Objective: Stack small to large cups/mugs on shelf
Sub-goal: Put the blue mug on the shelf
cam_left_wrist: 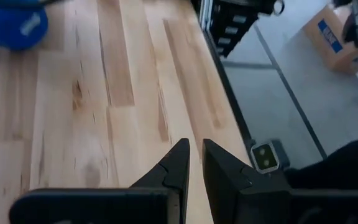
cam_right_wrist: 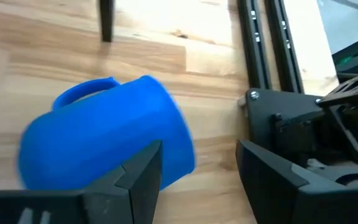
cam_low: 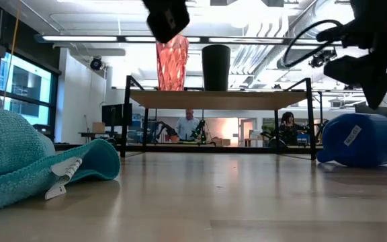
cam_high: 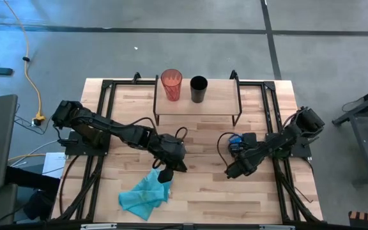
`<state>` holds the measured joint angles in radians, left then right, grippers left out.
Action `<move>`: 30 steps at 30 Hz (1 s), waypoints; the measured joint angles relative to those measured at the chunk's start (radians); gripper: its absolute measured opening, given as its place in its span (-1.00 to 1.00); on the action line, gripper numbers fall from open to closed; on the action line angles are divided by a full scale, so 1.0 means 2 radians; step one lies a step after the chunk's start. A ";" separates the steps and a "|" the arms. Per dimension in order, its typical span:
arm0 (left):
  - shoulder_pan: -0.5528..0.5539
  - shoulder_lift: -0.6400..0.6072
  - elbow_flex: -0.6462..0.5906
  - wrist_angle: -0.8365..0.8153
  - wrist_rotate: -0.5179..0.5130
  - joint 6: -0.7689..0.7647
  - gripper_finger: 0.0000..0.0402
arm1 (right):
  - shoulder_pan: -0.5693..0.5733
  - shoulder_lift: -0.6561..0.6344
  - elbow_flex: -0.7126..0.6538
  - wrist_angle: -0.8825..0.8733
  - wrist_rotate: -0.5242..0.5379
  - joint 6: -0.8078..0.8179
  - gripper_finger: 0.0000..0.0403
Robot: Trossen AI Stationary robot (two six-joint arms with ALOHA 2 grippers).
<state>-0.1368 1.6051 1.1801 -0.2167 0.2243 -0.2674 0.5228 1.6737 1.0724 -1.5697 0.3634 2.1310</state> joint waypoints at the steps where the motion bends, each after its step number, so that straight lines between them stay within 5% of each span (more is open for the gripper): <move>1: 0.000 0.000 0.005 0.000 -0.003 0.000 -0.84 | 0.000 -0.007 -0.007 0.002 0.000 0.002 -0.03; 16: 0.000 0.000 0.039 0.004 -0.043 -0.018 -0.84 | 0.001 -0.173 -0.145 0.138 0.080 0.020 -0.03; 30: 0.000 0.000 0.039 0.007 -0.057 -0.028 -0.84 | 0.001 -0.300 -0.184 0.163 0.094 -0.010 -0.03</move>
<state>-0.1368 1.6047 1.2572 -0.2018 0.1108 -0.3226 0.5240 1.0745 0.7036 -1.2438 0.5518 2.1120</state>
